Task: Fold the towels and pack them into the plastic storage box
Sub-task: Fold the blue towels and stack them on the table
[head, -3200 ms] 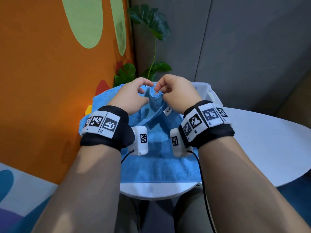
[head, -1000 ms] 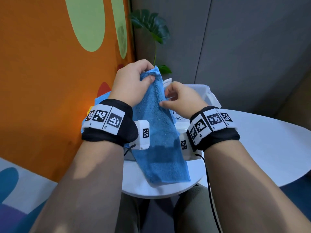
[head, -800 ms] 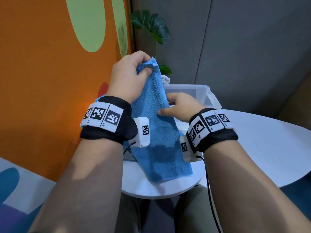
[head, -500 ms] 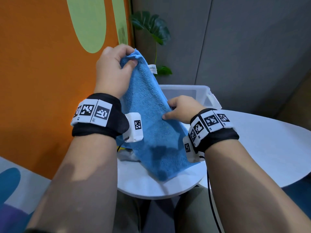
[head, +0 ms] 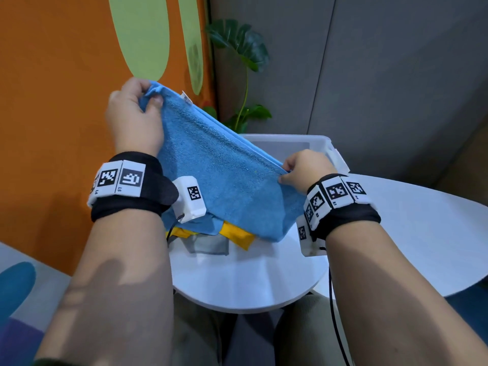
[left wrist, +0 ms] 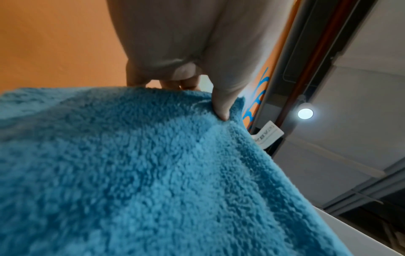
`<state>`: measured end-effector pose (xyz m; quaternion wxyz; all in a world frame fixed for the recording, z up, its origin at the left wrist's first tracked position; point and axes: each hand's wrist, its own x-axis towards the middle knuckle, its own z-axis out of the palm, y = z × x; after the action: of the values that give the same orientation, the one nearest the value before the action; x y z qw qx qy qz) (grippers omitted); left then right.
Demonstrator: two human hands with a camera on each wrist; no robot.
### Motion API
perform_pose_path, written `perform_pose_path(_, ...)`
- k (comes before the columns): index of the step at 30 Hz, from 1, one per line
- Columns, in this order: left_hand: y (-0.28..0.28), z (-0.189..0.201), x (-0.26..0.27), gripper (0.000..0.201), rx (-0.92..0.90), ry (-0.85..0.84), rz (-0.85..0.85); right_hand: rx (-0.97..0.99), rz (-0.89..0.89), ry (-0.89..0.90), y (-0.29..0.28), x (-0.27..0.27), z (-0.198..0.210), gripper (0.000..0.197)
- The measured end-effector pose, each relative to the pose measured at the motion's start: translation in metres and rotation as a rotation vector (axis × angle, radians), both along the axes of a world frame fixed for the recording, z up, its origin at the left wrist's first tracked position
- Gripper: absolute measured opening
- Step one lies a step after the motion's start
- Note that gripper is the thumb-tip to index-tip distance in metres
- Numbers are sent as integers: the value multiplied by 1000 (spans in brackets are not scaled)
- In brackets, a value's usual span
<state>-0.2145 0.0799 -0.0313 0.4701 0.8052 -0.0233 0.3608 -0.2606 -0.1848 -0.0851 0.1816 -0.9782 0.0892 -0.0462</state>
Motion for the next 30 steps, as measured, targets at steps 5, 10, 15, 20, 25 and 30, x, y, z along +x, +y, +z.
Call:
perform_pose_path(5, 6, -5, 0, 22, -26, 16, 77, -9, -125, -19, -4, 1, -5, 25)
perform_pose_path(10, 11, -7, 0, 23, -66, 22, 173, -41, -254, -28, -9, 0, -8, 30)
perform_pose_path(15, 9, -11, -4, 25, -69, 68, 251, -59, -293, -34, -12, 4, -12, 16)
perform_pose_path(20, 15, -13, -6, 26, -103, 121, 303, 60, -374, -165, -17, -1, -8, 20)
perform_pose_path(25, 13, -19, -8, 26, -153, 160, 311, 120, -345, -209, -16, 1, -3, 18)
perform_pose_path(30, 13, -17, -10, 25, -174, 181, 321, 194, -374, -283, -15, -1, 4, 13)
